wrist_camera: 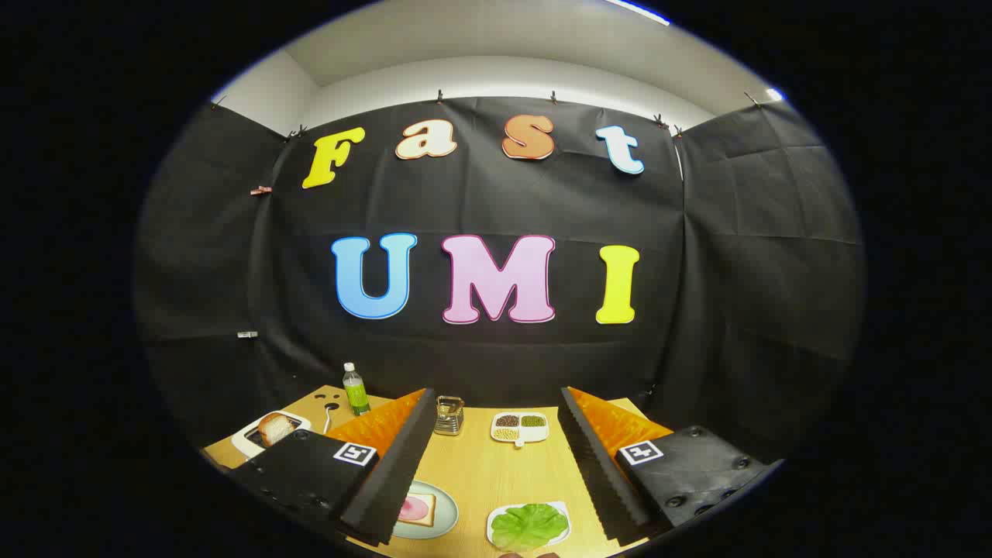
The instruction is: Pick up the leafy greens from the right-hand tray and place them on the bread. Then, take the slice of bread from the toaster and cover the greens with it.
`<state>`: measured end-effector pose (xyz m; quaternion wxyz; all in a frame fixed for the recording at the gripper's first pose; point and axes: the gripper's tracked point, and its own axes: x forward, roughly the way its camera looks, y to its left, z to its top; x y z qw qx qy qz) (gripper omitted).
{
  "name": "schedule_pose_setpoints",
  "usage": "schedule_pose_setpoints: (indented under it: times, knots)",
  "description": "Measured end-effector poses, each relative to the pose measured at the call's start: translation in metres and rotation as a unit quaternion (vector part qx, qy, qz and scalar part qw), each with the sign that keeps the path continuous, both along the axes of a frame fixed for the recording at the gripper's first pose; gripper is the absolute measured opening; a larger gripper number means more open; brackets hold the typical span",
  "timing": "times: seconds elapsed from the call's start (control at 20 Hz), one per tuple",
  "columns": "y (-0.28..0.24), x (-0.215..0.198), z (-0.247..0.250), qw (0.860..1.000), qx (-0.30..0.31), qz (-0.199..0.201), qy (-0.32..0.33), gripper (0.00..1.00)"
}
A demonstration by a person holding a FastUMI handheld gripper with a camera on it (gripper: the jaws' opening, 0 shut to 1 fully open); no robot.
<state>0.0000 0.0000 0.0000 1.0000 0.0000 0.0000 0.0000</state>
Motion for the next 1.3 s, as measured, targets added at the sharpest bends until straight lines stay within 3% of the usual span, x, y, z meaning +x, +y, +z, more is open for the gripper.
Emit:
schedule_pose_setpoints:
  times: [0.65, 1.3]
  knots:
    - [-0.012, 0.018, -0.029, 0.999, 0.010, 0.003, 0.044, 0.98]
    - [-0.015, 0.031, -0.087, 0.992, 0.028, 0.014, 0.122, 0.98]
